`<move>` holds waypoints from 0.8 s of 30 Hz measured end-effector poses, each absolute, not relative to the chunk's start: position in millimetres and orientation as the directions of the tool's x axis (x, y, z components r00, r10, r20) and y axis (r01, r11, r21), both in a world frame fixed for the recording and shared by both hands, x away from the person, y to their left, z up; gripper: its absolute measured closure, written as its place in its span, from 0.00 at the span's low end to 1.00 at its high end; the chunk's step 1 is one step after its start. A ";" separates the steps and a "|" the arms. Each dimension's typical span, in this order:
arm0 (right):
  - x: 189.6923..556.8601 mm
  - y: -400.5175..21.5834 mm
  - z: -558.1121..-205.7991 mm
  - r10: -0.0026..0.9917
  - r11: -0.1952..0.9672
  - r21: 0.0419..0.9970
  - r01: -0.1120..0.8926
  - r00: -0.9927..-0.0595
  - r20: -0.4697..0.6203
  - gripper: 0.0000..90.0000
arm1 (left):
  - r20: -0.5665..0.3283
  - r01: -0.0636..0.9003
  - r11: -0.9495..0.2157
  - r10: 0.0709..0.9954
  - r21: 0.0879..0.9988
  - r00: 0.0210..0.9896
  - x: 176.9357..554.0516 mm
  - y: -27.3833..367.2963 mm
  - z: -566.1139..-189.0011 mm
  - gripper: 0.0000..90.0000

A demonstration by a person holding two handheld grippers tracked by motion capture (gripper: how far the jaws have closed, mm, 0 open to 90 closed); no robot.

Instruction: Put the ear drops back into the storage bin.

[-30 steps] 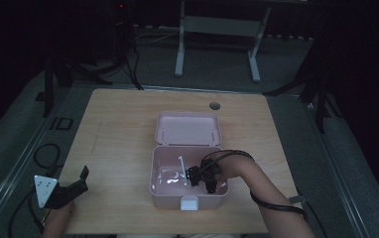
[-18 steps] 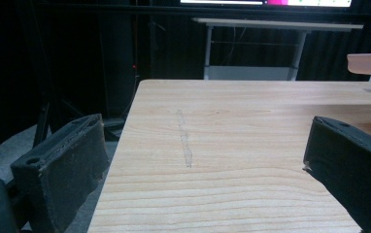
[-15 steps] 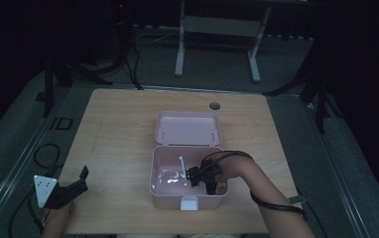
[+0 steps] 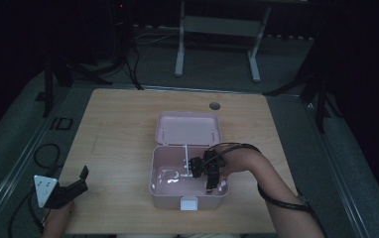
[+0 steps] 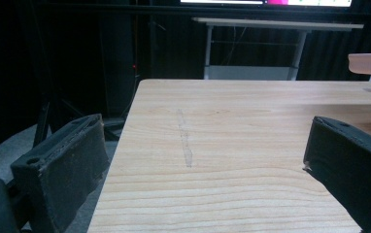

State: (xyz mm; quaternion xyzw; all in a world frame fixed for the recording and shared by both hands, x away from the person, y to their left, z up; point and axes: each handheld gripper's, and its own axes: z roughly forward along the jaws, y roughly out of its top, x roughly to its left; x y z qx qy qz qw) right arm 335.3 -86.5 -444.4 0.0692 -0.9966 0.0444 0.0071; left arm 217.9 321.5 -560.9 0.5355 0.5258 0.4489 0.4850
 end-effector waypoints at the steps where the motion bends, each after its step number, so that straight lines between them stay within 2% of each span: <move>1: 335.6 -87.0 -440.9 -0.134 0.988 -0.079 -0.135 -0.991 0.017 0.50 | -0.030 0.129 0.024 0.998 0.991 0.046 218.0 321.5 -560.9 0.02; 12: 341.7 -106.2 -400.4 -0.034 0.999 -0.001 -0.034 -0.998 -0.061 0.29 | -0.032 0.125 0.026 0.998 0.992 0.046 217.8 321.6 -560.9 0.02; 14: 343.1 -116.7 -391.3 -0.019 0.999 0.030 -0.021 -0.997 -0.069 0.20 | -0.033 0.124 0.027 0.998 0.992 0.046 217.9 321.6 -560.8 0.02; 18: 344.5 -127.0 -384.8 -0.006 0.998 0.056 -0.011 -0.997 -0.079 0.17 | -0.034 0.124 0.028 0.998 0.992 0.047 218.0 321.5 -560.9 0.02; 24: 349.0 -151.2 -380.4 0.063 0.995 0.083 0.056 -0.995 -0.082 0.15 | -0.029 0.125 0.023 0.998 0.992 0.048 217.6 321.3 -560.8 0.02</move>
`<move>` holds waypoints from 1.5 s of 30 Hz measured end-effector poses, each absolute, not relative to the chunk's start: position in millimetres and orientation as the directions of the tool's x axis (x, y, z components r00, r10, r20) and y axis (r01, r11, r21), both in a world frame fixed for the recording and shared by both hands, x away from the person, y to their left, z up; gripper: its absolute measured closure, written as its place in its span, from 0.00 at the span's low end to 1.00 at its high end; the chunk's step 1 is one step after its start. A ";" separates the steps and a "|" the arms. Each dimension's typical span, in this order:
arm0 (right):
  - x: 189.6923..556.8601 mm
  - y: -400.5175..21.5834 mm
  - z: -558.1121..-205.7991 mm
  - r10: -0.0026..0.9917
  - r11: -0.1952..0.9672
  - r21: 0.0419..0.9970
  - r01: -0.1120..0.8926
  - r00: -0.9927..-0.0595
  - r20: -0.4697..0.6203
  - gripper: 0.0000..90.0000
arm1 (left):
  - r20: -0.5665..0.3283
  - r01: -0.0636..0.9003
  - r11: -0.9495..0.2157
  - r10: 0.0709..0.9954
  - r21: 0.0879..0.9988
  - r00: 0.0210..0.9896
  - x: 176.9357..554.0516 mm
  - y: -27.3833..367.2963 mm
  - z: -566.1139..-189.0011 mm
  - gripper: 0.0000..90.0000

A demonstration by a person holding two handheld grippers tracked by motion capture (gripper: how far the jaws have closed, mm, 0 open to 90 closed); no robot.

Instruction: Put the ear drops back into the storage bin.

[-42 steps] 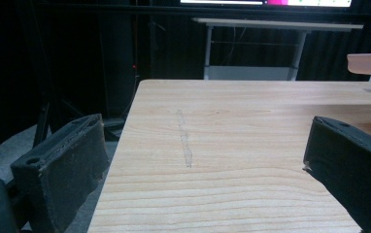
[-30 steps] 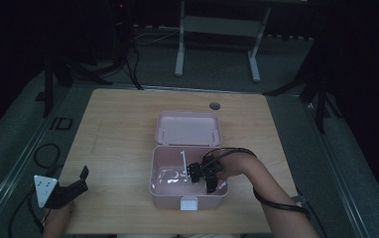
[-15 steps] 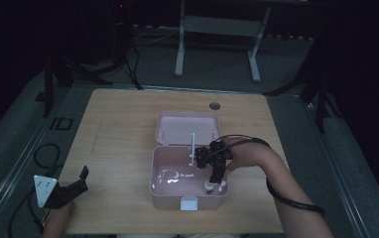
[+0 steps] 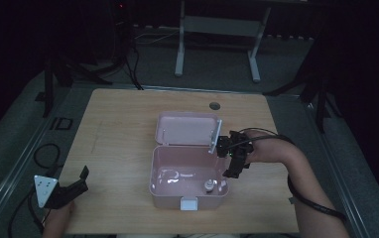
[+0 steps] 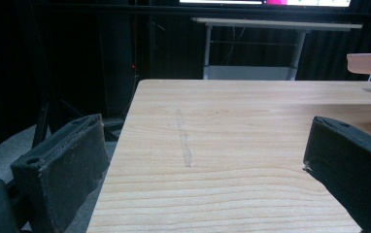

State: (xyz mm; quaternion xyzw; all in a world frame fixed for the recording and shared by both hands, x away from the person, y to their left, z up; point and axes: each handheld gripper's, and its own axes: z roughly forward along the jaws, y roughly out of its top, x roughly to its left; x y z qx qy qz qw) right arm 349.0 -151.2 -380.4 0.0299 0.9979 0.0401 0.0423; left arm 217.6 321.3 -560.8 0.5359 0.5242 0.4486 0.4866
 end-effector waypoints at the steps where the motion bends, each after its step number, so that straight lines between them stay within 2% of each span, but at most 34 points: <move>1: 349.0 -151.2 -380.4 0.063 0.995 0.083 0.056 -0.995 -0.082 0.15 | -0.029 0.125 0.023 0.998 0.992 0.048 217.6 321.3 -560.9 0.02; 11: 354.1 -183.0 -379.2 0.142 0.983 0.132 0.129 -0.985 -0.096 0.16 | -0.029 0.125 0.022 0.998 0.992 0.049 217.6 321.0 -560.9 0.02; 19: 356.5 -207.6 -391.6 0.209 0.968 0.159 0.195 -0.974 -0.081 0.16 | -0.028 0.123 0.022 0.998 0.992 0.048 217.4 320.9 -560.9 0.02; 29: 355.1 -232.0 -421.2 0.268 0.951 0.175 0.256 -0.962 -0.053 0.16 | -0.024 0.128 0.017 0.998 0.992 0.050 217.3 320.7 -560.9 0.02; 40: 354.2 -263.5 -468.9 0.357 0.914 0.223 0.340 -0.933 -0.042 0.16 | -0.030 0.125 0.023 0.998 0.992 0.050 217.4 321.0 -561.0 0.02; 45: 352.8 -278.3 -486.8 0.409 0.877 0.296 0.378 -0.911 -0.050 0.16 | -0.029 0.125 0.023 0.998 0.992 0.048 217.6 321.2 -561.0 0.02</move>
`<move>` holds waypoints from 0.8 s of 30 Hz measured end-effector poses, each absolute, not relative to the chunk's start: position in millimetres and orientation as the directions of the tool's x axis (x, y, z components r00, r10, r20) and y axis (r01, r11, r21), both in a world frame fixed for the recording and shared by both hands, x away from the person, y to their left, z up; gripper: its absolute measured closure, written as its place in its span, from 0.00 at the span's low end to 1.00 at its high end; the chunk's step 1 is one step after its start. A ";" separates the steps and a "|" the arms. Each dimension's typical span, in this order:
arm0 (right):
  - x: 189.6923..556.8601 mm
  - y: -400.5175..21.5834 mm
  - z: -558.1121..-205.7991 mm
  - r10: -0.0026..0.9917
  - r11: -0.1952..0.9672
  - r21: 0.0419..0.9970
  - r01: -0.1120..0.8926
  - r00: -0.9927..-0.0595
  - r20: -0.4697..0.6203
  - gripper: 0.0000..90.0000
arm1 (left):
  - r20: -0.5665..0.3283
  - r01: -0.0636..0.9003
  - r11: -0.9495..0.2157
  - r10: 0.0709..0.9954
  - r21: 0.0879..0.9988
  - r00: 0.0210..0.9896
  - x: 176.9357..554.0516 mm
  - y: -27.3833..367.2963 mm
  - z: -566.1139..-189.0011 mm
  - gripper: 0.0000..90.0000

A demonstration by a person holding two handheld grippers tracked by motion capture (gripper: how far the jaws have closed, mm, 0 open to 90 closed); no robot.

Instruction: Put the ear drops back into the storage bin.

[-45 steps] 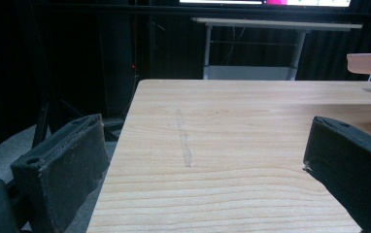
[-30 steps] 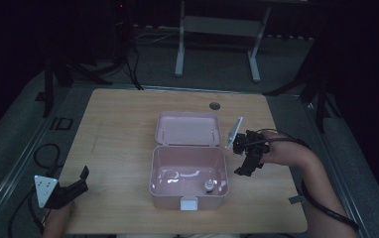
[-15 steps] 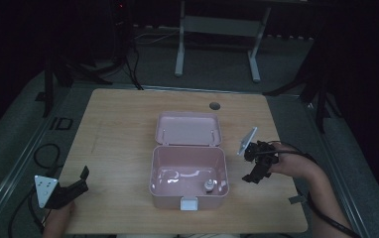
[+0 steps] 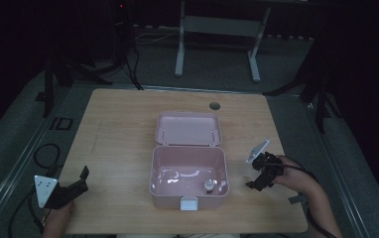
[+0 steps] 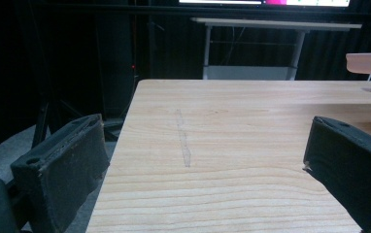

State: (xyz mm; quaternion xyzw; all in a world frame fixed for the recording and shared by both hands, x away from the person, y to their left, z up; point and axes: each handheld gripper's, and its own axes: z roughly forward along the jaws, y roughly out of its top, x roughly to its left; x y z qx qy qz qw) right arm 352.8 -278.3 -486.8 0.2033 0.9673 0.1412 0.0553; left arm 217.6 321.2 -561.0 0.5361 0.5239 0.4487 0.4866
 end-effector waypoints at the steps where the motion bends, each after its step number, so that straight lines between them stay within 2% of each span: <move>1: 352.8 -278.3 -486.8 0.409 0.877 0.296 0.378 -0.911 -0.050 0.16 | -0.029 0.125 0.023 0.998 0.992 0.048 217.6 321.2 -561.0 0.02; 11: 347.5 -305.6 -514.6 0.559 0.760 0.443 0.476 -0.826 -0.072 0.15 | -0.030 0.126 0.023 0.998 0.992 0.048 217.5 321.2 -560.9 0.02; 24: 342.6 -322.8 -528.8 0.730 0.575 0.627 0.525 -0.676 -0.104 0.15 | -0.029 0.126 0.022 0.998 0.992 0.048 217.5 321.1 -561.0 0.02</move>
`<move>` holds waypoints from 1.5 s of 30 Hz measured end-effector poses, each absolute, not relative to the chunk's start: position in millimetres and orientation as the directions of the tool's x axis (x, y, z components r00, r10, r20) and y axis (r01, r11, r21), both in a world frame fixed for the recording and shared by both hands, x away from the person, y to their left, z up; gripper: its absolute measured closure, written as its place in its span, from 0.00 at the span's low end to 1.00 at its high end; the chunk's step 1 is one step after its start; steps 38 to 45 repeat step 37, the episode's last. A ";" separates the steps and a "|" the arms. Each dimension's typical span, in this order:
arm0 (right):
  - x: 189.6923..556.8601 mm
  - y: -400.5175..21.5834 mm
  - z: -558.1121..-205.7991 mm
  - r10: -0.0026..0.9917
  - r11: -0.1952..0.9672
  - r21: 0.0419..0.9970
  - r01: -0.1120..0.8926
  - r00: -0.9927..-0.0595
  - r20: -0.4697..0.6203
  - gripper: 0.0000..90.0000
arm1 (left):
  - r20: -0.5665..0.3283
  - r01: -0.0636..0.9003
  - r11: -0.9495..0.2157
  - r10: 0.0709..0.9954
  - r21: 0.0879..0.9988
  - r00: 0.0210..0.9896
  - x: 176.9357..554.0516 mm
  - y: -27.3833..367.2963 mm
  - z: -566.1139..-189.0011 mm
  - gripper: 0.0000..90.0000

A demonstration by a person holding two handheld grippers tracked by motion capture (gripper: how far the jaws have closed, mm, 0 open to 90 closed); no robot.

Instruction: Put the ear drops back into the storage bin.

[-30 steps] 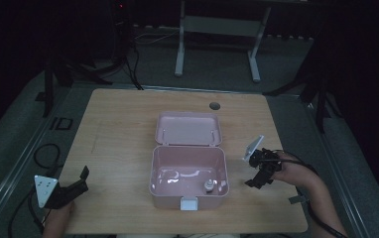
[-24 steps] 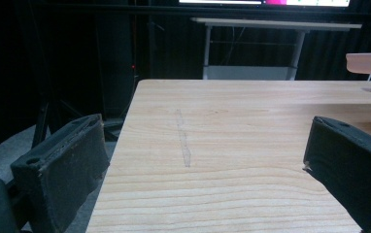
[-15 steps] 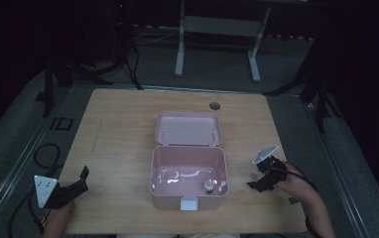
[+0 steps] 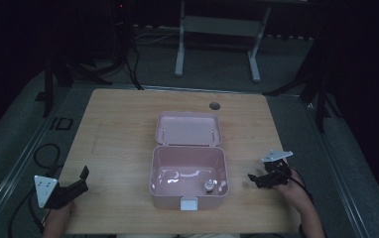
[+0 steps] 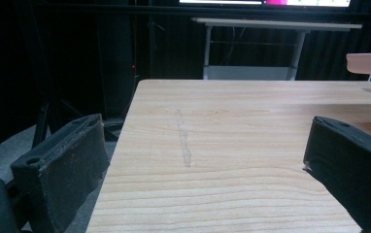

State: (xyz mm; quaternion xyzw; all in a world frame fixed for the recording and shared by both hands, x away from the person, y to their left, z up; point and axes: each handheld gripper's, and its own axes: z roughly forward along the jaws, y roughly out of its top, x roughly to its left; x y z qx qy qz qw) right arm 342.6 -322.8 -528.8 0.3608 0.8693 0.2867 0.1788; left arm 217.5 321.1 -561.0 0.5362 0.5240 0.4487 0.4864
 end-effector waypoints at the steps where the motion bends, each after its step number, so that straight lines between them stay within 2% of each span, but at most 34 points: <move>1: 342.6 -322.8 -528.8 0.730 0.575 0.627 0.525 -0.676 -0.104 0.15 | -0.029 0.126 0.022 0.998 0.992 0.048 217.5 321.1 -561.0 0.02; 9: 336.4 -333.0 -539.8 0.834 0.441 0.727 0.526 -0.540 -0.114 0.14 | -0.030 0.125 0.023 0.998 0.992 0.049 217.4 321.0 -561.0 0.02; 19: 329.7 -338.9 -548.0 0.885 0.360 0.791 0.494 -0.448 -0.123 0.14 | -0.028 0.127 0.021 0.998 0.992 0.049 217.4 321.0 -561.0 0.02; 25: 325.7 -347.6 -549.3 0.917 0.276 0.835 0.476 -0.390 -0.081 0.14 | -0.030 0.126 0.024 0.998 0.992 0.048 217.5 321.3 -561.0 0.02; 45: 324.8 -351.1 -553.2 0.919 0.264 0.835 0.483 -0.388 -0.066 0.14 | -0.032 0.127 0.025 0.998 0.992 0.051 217.9 321.7 -561.0 0.02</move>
